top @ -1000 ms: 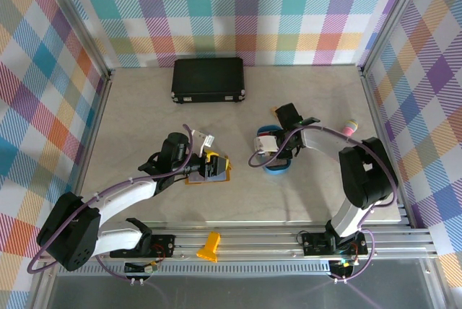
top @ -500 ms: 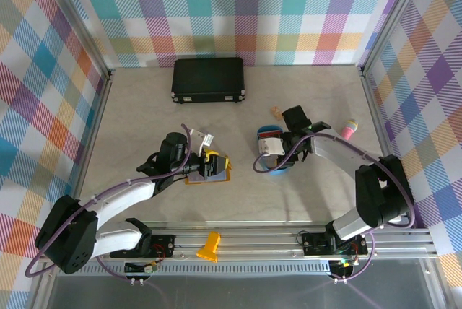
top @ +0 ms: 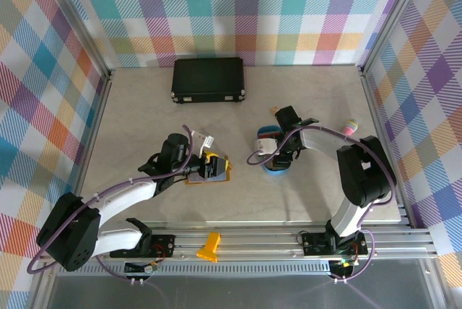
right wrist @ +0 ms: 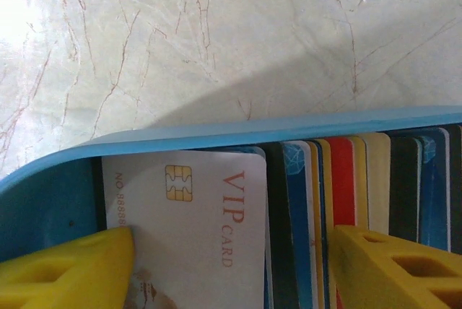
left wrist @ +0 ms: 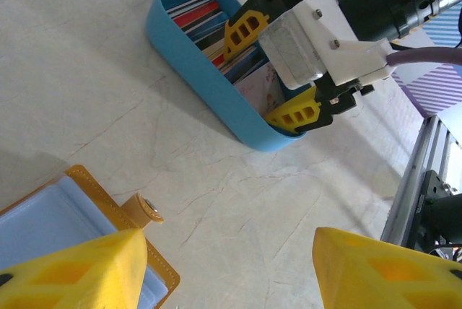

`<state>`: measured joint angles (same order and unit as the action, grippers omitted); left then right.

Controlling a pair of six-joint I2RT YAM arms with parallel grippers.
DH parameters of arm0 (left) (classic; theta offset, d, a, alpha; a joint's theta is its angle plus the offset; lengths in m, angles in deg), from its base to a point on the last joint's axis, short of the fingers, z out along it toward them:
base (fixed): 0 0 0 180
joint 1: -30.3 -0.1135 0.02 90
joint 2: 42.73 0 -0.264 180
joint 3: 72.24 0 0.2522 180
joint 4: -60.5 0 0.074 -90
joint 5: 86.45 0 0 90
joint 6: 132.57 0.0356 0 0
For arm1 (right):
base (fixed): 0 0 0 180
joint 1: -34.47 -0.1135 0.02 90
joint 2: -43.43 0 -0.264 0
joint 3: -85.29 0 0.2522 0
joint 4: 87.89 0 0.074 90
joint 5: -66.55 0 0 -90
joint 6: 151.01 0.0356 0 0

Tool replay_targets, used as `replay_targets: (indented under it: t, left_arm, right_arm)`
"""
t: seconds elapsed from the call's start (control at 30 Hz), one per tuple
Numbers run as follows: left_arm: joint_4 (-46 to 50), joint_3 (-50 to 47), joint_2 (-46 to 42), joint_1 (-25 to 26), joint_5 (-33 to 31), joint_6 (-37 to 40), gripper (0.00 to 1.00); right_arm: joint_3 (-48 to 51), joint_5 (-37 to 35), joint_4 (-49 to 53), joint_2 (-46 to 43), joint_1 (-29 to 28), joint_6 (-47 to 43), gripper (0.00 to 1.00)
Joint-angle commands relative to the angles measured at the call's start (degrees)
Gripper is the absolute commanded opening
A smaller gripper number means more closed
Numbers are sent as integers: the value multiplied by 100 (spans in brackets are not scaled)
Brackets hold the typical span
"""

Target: Put the credit cards into the card holder

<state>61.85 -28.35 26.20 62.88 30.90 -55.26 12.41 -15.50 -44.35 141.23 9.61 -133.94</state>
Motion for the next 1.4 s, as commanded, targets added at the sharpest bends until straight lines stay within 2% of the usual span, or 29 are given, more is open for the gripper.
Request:
replay_targets:
  t: [0.0,0.07,0.27,0.47,0.83,1.1,1.37]
  left_arm:
    - [-105,35,64,72,-10,95,62]
    - [-113,32,92,73,-17,107,62]
    - [-87,71,118,73,-9,104,62]
    - [-59,54,94,73,-37,100,62]
    - [-149,116,228,73,38,65,62]
    - [-165,46,43,73,16,32,62]
    - [-191,137,-33,82,108,-61,61]
  right_arm:
    - [154,-6,-119,139,-55,-108,71]
    - [211,-75,-267,145,-54,-83,66]
    - [247,-143,-578,54,-45,31,42]
    - [350,-441,-1023,-45,-54,158,27]
    - [675,-526,-994,-605,-111,77,16]
    - [628,-240,-229,-1170,-183,221,0]
    - [481,113,741,-2034,-183,754,0]
